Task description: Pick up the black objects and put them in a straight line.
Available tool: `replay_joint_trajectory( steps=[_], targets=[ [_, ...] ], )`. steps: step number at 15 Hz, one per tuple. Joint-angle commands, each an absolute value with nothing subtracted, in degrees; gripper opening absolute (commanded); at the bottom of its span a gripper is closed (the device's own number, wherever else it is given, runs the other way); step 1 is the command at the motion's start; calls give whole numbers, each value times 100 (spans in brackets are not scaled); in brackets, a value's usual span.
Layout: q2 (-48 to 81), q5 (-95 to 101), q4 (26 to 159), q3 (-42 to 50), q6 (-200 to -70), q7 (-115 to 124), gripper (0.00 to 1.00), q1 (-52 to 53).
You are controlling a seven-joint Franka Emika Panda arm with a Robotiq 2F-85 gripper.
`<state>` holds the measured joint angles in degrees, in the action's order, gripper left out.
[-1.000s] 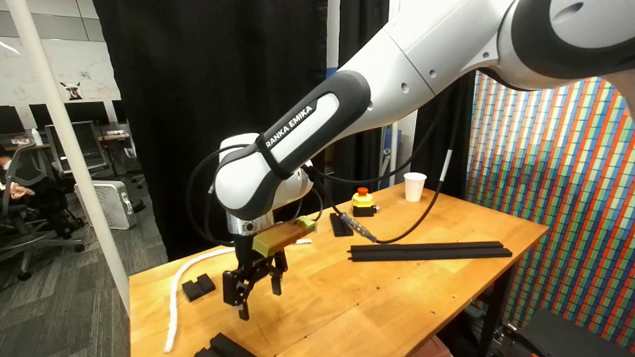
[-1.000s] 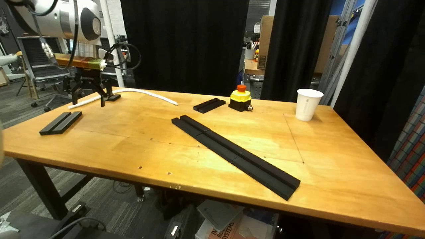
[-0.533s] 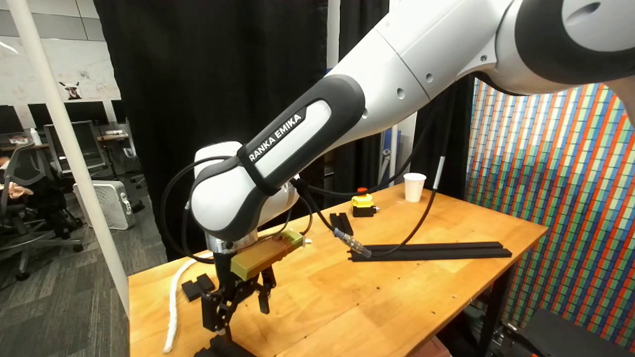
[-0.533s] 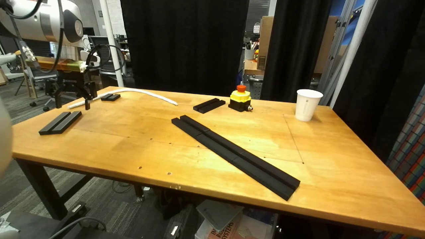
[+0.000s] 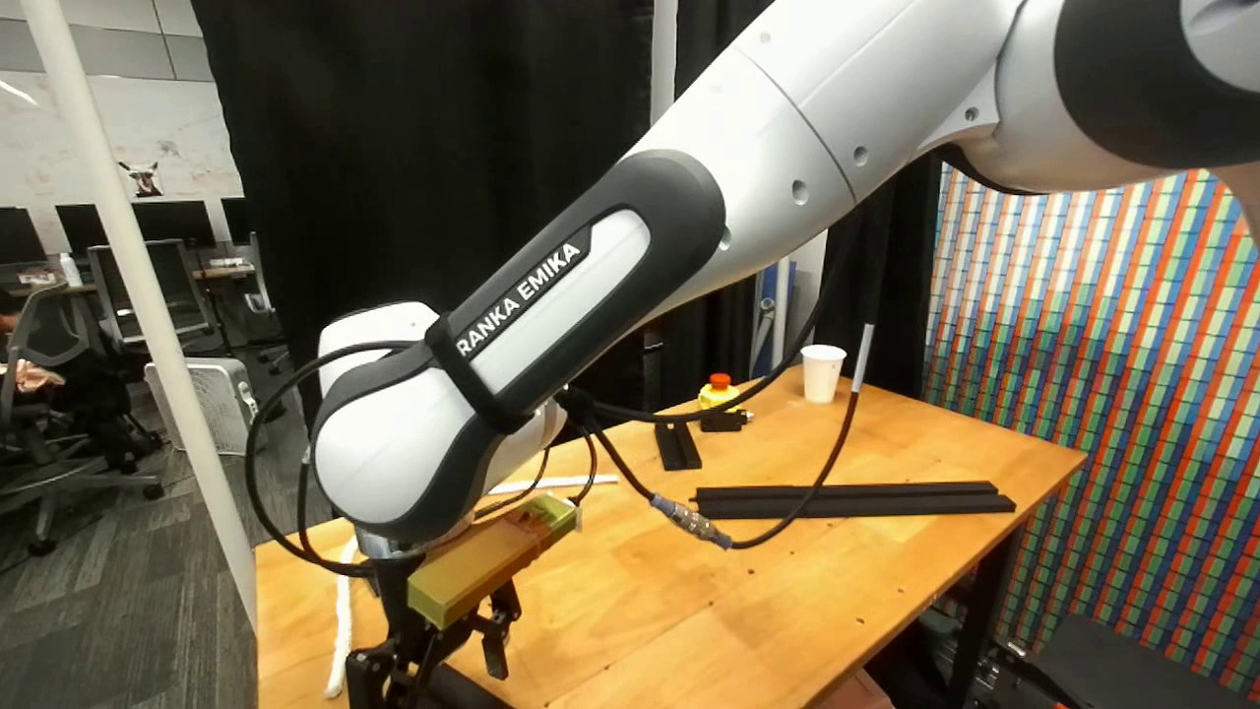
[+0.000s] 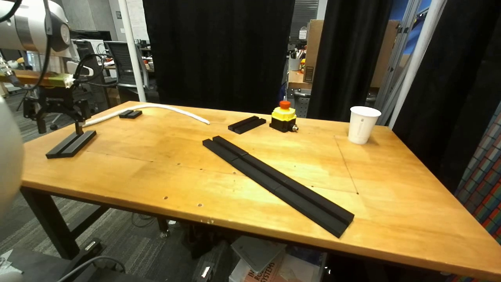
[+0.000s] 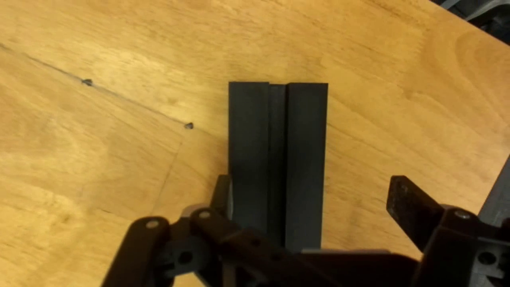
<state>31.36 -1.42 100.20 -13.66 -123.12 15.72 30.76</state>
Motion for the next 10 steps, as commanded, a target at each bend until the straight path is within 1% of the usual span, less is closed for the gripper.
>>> replay_joint_trajectory(
  steps=[1, 10],
  targets=[
    [3096, 1, 10030, -1416, -12335, 1696, 100, 3143],
    [3035, 66, 10430, -1357, -13017, 1522, 100, 2987]
  ],
)
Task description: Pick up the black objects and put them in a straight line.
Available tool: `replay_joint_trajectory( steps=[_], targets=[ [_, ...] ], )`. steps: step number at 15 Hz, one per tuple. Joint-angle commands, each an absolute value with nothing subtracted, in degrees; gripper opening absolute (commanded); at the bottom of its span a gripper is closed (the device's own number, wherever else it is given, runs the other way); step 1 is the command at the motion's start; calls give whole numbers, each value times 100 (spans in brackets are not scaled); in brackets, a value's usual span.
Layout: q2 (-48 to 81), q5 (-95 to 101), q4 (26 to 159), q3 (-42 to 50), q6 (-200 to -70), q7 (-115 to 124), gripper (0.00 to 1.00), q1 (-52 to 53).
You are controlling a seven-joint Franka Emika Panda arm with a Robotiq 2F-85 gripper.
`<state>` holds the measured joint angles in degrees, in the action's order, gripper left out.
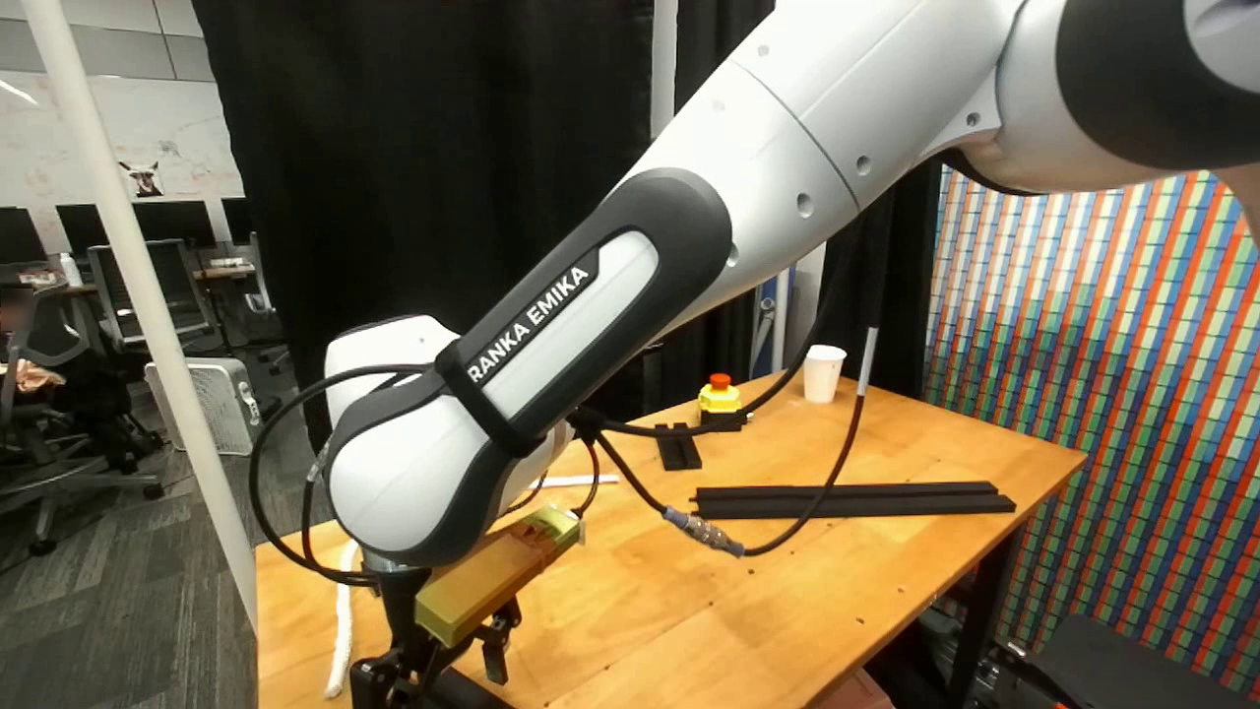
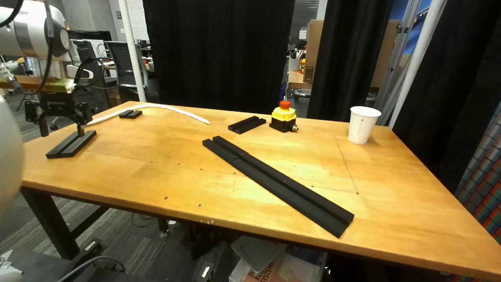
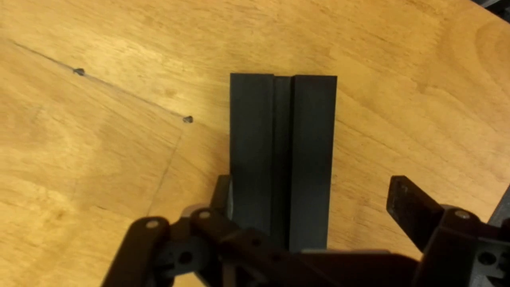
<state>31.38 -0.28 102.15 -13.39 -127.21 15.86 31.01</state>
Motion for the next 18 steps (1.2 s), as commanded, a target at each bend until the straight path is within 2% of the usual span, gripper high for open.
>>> replay_joint_trajectory(
  steps=[1, 18],
  targets=[
    [3034, 63, 10470, -1358, -13071, 1519, 100, 2959],
    [3185, 60, 10582, -1421, -13275, 1471, 100, 2927]
  ],
)
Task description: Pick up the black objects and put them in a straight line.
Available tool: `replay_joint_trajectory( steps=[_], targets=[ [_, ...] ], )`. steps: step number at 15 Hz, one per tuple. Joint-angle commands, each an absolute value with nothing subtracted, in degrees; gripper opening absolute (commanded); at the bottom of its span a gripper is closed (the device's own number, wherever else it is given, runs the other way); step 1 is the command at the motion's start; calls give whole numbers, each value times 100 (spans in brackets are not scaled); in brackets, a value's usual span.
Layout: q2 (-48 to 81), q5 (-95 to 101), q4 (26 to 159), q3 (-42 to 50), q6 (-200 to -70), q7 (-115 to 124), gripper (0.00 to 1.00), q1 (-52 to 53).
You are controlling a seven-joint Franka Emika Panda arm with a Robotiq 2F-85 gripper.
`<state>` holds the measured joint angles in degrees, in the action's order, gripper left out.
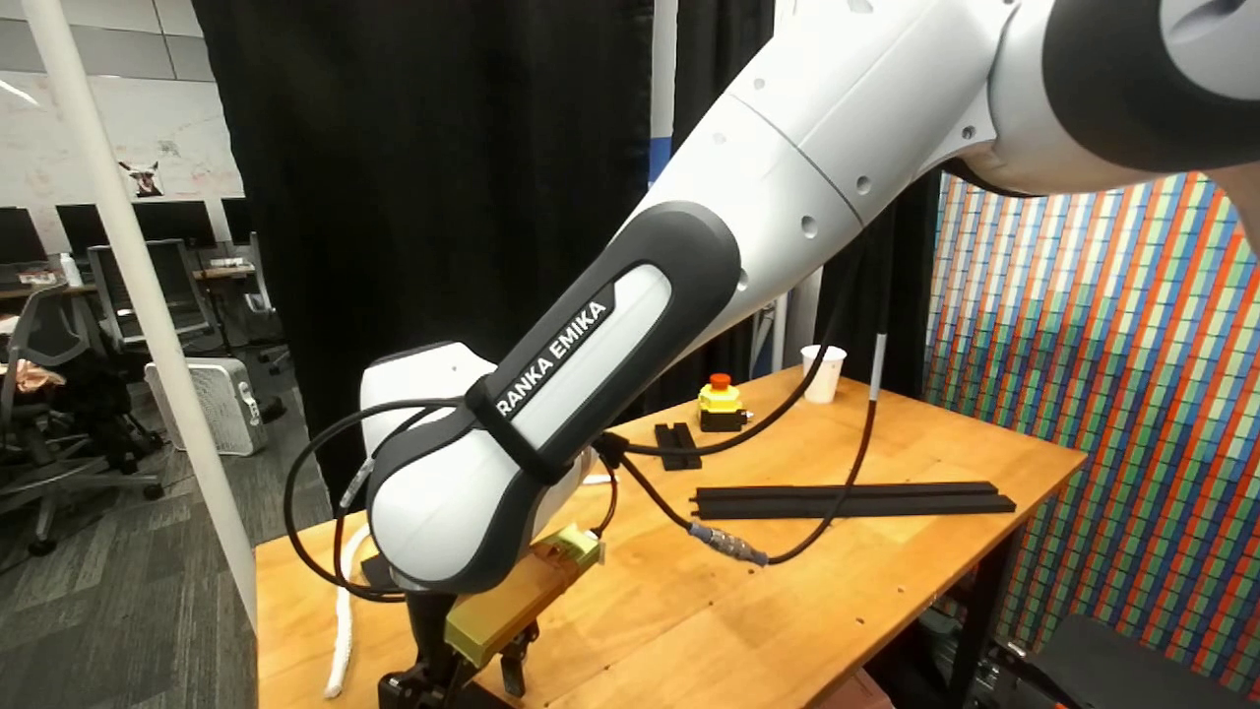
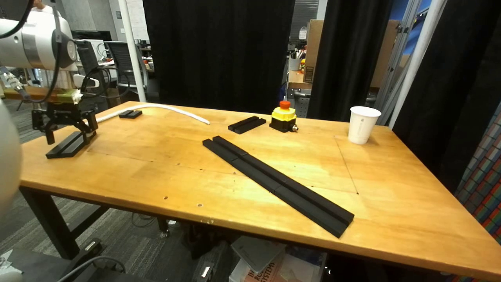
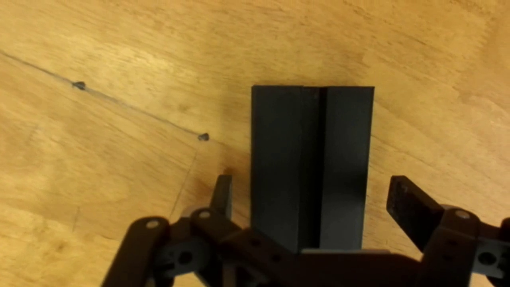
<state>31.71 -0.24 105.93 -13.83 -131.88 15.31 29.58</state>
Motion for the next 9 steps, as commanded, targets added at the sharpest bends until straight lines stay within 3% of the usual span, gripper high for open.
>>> replay_joint_trajectory(
  steps=[1, 7, 8, 9],
  targets=[
    [3190, 70, 10596, -1416, -13310, 1452, 100, 2922],
    [3230, 100, 10612, -1391, -13376, 1366, 100, 2897],
    [3241, 176, 10603, -1359, -13320, 1353, 75, 2923],
    [3246, 242, 10605, -1337, -13317, 1350, 74, 2941]
  ],
)
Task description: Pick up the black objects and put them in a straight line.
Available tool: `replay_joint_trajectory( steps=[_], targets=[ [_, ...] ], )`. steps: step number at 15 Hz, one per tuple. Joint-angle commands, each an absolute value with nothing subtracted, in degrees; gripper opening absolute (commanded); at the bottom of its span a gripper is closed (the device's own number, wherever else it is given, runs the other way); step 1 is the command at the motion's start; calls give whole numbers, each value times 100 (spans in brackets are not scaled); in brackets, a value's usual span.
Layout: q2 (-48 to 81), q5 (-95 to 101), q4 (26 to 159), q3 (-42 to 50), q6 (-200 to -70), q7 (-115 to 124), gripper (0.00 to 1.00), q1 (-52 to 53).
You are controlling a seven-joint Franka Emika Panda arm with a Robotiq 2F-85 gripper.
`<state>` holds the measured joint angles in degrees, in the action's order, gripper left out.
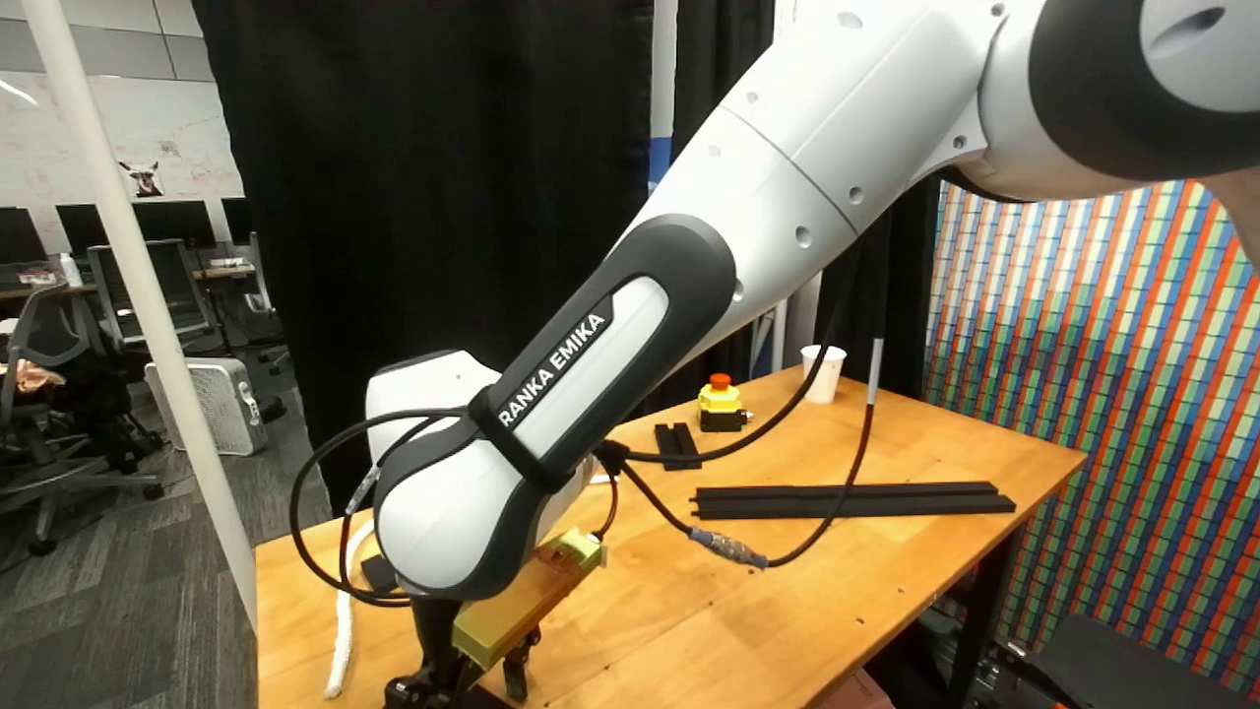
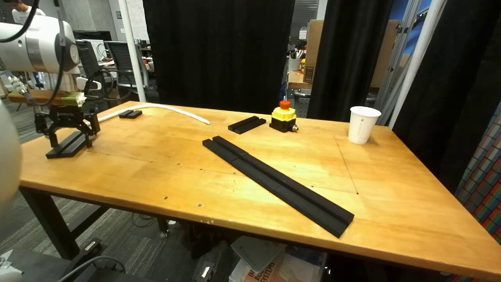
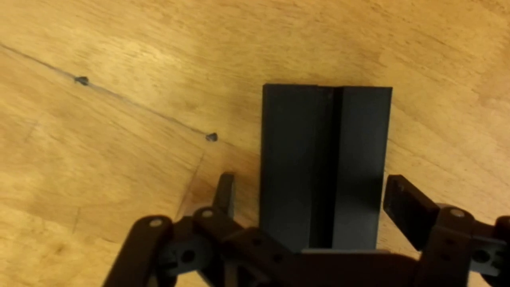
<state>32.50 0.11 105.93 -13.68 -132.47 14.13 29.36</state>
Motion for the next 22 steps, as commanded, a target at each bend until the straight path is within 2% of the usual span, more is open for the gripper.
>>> replay_joint_trajectory(
  steps=[1, 3, 6, 16, 22],
  targets=[
    [3237, 383, 10605, -1304, -13252, 1345, 66, 2970],
    [3232, 545, 10600, -1294, -13202, 1340, 51, 2967],
    [3188, 702, 10589, -1300, -13037, 1269, 46, 2943],
    [2529, 1252, 10950, -1100, -12321, -25, 46, 2195],
    [2200, 1411, 10699, -1030, -11689, -1437, 46, 1467]
  ],
)
